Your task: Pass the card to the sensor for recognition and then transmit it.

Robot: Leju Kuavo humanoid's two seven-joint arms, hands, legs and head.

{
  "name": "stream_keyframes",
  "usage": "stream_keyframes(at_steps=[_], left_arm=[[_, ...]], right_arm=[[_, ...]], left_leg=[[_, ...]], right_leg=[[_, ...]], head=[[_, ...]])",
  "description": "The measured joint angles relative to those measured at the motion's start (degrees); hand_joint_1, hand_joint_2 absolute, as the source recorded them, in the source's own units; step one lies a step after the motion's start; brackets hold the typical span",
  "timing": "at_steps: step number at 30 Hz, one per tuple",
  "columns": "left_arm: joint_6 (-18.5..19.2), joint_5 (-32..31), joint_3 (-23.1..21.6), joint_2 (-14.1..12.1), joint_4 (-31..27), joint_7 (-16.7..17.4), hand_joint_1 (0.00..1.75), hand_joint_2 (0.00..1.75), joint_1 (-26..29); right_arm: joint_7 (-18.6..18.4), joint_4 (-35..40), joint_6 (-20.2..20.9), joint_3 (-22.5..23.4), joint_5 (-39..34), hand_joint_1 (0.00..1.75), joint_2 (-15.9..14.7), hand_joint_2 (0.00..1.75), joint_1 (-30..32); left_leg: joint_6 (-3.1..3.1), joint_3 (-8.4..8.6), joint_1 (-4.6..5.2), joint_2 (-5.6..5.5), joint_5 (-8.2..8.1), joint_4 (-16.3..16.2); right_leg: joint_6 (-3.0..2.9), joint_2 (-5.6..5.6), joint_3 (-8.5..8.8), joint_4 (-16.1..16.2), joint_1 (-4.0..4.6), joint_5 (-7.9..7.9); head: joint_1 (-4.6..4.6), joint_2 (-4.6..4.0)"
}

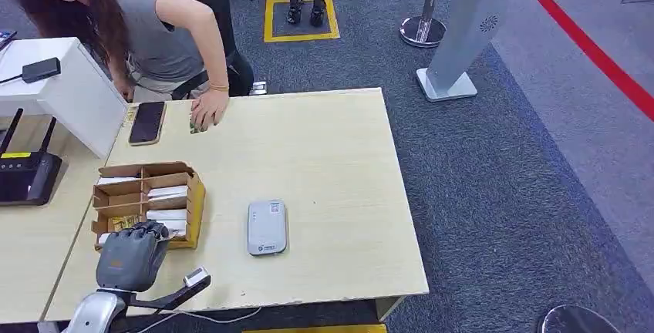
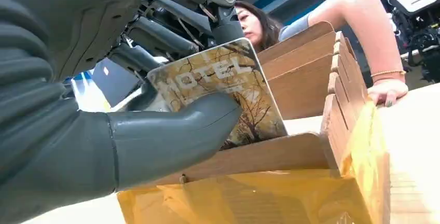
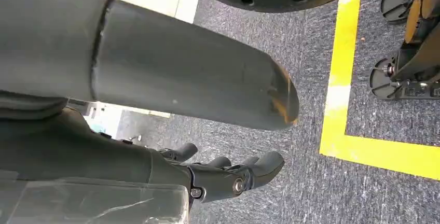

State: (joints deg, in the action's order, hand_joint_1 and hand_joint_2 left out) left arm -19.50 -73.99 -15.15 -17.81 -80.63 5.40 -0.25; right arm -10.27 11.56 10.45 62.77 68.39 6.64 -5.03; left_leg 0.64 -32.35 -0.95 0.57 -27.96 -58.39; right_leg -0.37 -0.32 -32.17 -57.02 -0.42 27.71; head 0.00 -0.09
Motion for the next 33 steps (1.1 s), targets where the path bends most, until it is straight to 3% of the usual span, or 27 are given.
stream_keyframes(at_steps=[21,26,33], left_arm=[[-0.1,0.2,0.0,0.0,0.0,0.0,1.75,1.75,-0.1],[-1.9,-3.5,-0.3,0.0,-0.4,1.3,1.75,1.75,0.0],[-5.9,-9.9,-0.5,-3.2,-9.0,3.4,1.75,1.75,0.3]], right_arm=[[0.0,0.0,0.0,0.0,-0.2,0.00,0.0,0.00,0.0],[0.2,0.0,0.0,0.0,-0.2,0.00,0.0,0.00,0.0],[0.5,0.0,-0.7,0.0,-0.2,0.00,0.0,0.00,0.0]], left_leg=[[0.00,0.00,0.00,0.00,0.00,0.0],[0.00,0.00,0.00,0.00,0.01,0.0],[0.02,-0.01,-0.03,0.00,0.02,0.0]], right_leg=[[0.00,0.00,0.00,0.0,0.00,0.00],[0.00,0.00,0.00,0.0,0.00,0.00],[0.00,0.00,0.00,0.0,0.02,0.00]], head=[[0.00,0.00],[0.02,0.00],[0.00,0.00]])
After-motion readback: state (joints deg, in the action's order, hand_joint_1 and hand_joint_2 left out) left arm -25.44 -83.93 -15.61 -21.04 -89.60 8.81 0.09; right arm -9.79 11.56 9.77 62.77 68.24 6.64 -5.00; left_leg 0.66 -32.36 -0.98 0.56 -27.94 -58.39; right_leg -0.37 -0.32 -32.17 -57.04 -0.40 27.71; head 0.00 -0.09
